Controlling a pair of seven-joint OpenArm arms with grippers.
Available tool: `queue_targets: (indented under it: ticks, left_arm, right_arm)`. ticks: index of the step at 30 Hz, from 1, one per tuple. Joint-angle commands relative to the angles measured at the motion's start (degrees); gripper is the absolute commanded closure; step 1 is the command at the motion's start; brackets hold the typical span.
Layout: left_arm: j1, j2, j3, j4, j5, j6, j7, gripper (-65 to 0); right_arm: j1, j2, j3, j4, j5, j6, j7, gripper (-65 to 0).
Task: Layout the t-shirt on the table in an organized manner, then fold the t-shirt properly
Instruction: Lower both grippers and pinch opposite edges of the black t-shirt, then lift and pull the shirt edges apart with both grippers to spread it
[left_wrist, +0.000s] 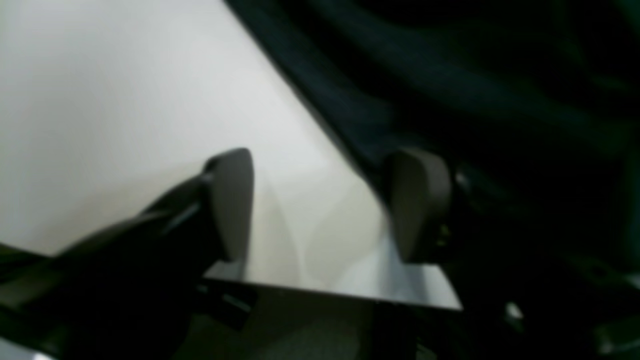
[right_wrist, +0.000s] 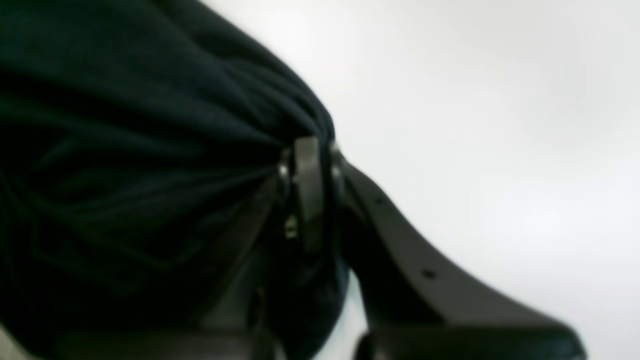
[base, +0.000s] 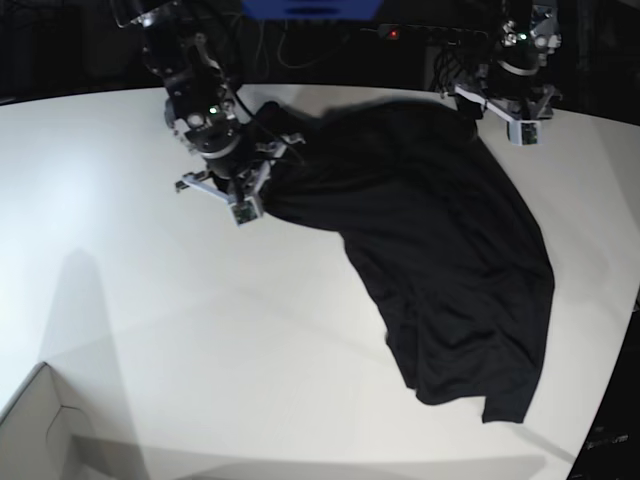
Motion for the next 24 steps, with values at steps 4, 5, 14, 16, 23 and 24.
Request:
queue_targets:
  ticks: [4,5,14,16,23,24]
  left_arm:
    - [0.7,-0.2,2.4,1.2,-0.2,-0.2,-0.4,-20.0]
    - [0.7,-0.2,3.0,1.3,-0.2,-0.2,-0.4,-14.2]
    - [3.3,0.1,5.5,9.8,-0.2,0.1,-0.4,-4.5]
    - [3.7,0.4,5.2,12.0,-0.2,0.1,-0.4,-4.5]
    - [3.3,0.7,4.9,13.9,-0.2,0.2,-0.4,-4.8]
    - [3.2,0.7,4.9,13.9,-0.2,0.2,-0.4,-4.8]
  right_arm:
    - [0.5,-0.3,6.8,7.9,-0.1,-0.3,1.1,0.0]
    - [1.0,-0.3,8.1,9.6,-0.1,-0.3,1.1,0.0]
    - [5.3,-3.2,22.1,13.9,-0.1,-0.3,0.6,0.0]
    - [5.7,-3.8,23.8,12.8,-0.1,-0.3,0.6,0.0]
    - [7.4,-3.8,24.3,9.3,-0.1,-0.3,0.5,0.0]
    - [7.4,-3.8,24.3,9.3,-0.1,-0.3,0.5,-0.2]
